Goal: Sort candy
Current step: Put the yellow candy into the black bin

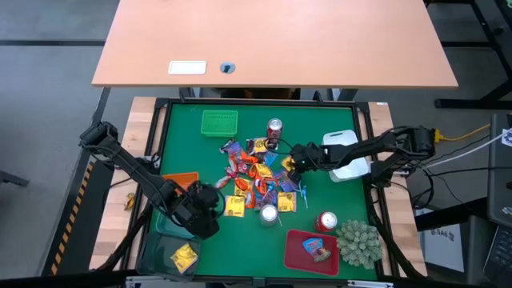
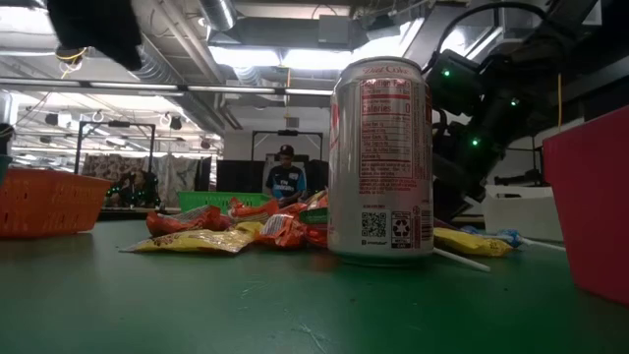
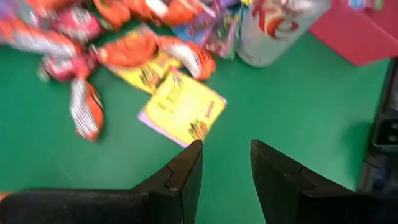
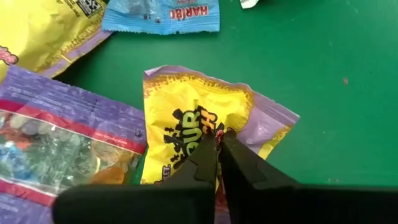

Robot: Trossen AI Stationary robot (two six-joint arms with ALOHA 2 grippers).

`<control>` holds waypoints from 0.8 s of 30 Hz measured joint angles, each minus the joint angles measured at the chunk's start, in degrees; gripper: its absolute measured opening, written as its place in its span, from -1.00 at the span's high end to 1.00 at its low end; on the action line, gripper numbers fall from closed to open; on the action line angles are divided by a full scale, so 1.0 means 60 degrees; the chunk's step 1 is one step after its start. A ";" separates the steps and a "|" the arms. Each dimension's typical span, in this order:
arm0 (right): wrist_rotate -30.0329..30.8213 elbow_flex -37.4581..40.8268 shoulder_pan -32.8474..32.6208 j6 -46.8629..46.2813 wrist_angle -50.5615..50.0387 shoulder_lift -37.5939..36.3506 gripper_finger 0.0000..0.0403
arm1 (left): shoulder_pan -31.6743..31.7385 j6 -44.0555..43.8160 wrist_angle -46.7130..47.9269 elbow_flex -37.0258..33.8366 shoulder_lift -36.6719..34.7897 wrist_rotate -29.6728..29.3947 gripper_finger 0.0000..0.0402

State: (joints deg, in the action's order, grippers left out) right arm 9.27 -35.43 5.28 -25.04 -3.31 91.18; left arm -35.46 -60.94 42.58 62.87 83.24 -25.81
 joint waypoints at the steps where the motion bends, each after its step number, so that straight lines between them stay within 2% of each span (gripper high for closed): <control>1: -0.0009 -0.0056 0.0000 0.0000 -0.0018 0.0002 0.93 | 0.0000 0.0195 -0.0007 0.0000 0.0000 -0.0213 0.38; 7: -0.0586 -0.0594 0.0000 0.0465 -0.0177 -0.0004 0.97 | 0.0044 0.1147 -0.0046 0.0000 0.0000 -0.1291 0.38; 14: -0.1309 -0.1368 -0.0007 0.0723 -0.0106 -0.0017 0.99 | 0.0401 0.2335 -0.0144 0.0000 0.0000 -0.1604 0.38; 19: -0.1607 -0.1912 -0.0004 0.0739 -0.0084 -0.0030 0.99 | 0.0797 0.3925 -0.0859 0.0000 0.0000 -0.1861 0.38; 24: -0.2391 -0.2434 -0.0004 0.0741 -0.0054 -0.0033 1.00 | 0.1258 0.5946 -0.1713 0.0000 0.0000 -0.2260 0.38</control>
State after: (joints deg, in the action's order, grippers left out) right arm -5.07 -50.03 5.26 -20.59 -3.64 90.98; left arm -27.92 -25.26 32.31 62.87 83.24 -39.38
